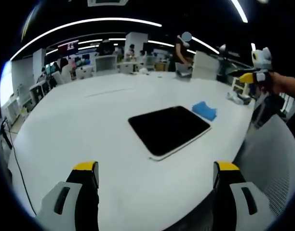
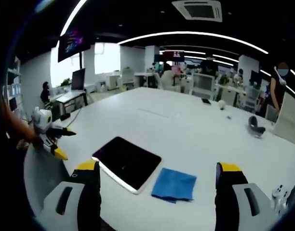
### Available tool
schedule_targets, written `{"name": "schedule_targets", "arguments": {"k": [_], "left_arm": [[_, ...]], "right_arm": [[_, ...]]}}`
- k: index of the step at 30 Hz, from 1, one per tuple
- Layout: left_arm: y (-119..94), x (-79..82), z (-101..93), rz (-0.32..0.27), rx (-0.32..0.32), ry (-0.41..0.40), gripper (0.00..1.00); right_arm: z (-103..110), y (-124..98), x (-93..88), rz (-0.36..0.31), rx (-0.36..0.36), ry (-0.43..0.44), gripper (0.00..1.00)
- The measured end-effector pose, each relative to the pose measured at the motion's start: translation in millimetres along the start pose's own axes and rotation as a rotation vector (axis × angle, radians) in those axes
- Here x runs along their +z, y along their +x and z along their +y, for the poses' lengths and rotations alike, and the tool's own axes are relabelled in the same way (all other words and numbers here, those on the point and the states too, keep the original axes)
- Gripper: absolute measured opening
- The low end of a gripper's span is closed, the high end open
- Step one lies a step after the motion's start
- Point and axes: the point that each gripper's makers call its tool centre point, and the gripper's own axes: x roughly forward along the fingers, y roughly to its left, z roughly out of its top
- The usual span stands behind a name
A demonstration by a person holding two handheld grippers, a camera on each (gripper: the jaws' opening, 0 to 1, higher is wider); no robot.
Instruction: Wipe the mirror surface with the cleaning cloth until all visible marks leave the cleaned area.
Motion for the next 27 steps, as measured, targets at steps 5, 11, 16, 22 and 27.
{"name": "schedule_targets", "arguments": {"k": [5, 11, 16, 22, 27], "left_arm": [[0, 0.5, -0.5, -0.002, -0.004, 0.002, 0.99], [0, 0.5, -0.2, -0.003, -0.002, 0.001, 0.99], [0, -0.4, 0.1, 0.0, -0.002, -0.002, 0.99], [1, -1.9, -0.5, 0.007, -0.004, -0.007, 0.99], [1, -2.4, -2.0, 0.012, -0.011, -0.004, 0.99]], "right_arm": [[-4, 2, 8.6, 0.017, 0.022, 0.018, 1.0], [-4, 7, 13.9, 0.029, 0.035, 0.001, 1.0], [-5, 12, 19.0, 0.023, 0.037, -0.003, 1.0], [-9, 21, 13.1, 0.033, 0.037, -0.003, 0.99], [-13, 32, 1.6, 0.044, 0.037, 0.014, 0.98]]}}
